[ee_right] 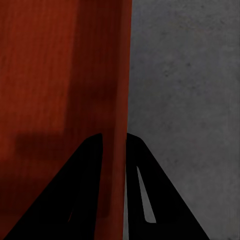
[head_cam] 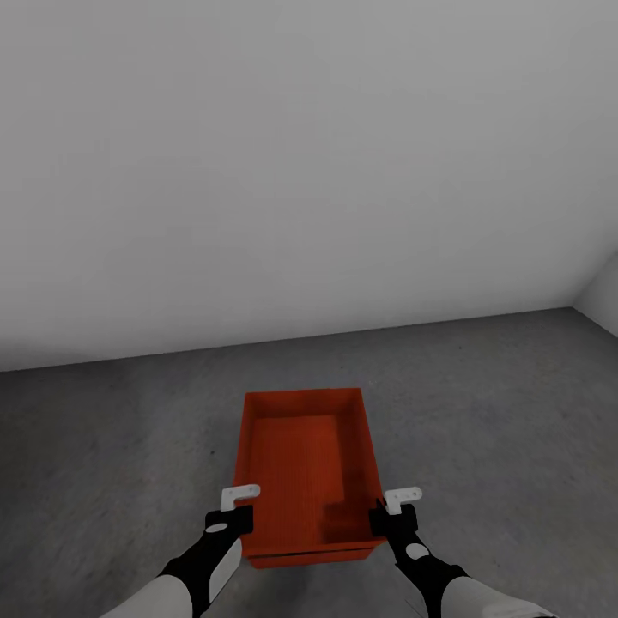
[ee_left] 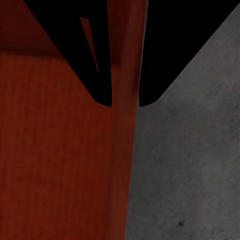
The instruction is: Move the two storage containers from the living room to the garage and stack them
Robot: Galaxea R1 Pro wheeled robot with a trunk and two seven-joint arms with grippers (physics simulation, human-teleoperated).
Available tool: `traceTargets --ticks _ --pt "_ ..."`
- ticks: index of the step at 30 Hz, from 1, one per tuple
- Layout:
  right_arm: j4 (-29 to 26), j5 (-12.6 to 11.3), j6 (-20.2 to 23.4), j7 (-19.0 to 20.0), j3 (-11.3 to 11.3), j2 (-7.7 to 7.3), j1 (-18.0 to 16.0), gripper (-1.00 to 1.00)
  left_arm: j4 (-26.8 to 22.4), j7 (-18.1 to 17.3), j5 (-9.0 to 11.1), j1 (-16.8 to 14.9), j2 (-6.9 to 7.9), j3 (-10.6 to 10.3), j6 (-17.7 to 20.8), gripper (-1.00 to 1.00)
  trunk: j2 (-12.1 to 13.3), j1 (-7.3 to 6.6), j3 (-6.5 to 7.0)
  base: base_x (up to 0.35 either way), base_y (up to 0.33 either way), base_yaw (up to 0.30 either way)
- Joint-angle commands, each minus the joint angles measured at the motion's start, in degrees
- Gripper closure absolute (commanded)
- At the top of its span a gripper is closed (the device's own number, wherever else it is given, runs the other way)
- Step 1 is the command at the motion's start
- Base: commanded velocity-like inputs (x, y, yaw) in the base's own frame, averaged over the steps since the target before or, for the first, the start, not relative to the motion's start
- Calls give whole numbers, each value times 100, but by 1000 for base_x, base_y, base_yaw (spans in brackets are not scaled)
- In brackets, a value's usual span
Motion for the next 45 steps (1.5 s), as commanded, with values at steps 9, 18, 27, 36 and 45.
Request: traceTargets --ticks 9,18,27,36,45 --pt "16 -50 -16 -70 -322 -2 0 100 -101 64 -35 -5 11 201 -125 100 -2 -1 -4 0 0 0" --pt "16 -52 -16 -70 -325 -1 0 100 -107 64 -35 -5 12 201 -125 100 -2 -1 -4 0 0 0" --pt "16 -50 -16 -70 -325 -1 0 100 -113 64 -30 -5 5 209 -125 100 -2 -1 -4 -51 0 0" --pt "16 -51 -16 -70 -324 -2 0 100 -113 64 -30 -5 12 210 -125 100 -2 -1 -4 -16 0 0" --pt "16 -50 -16 -70 -322 -2 0 100 -113 64 -32 -5 12 204 -125 100 -2 -1 -4 0 0 0"
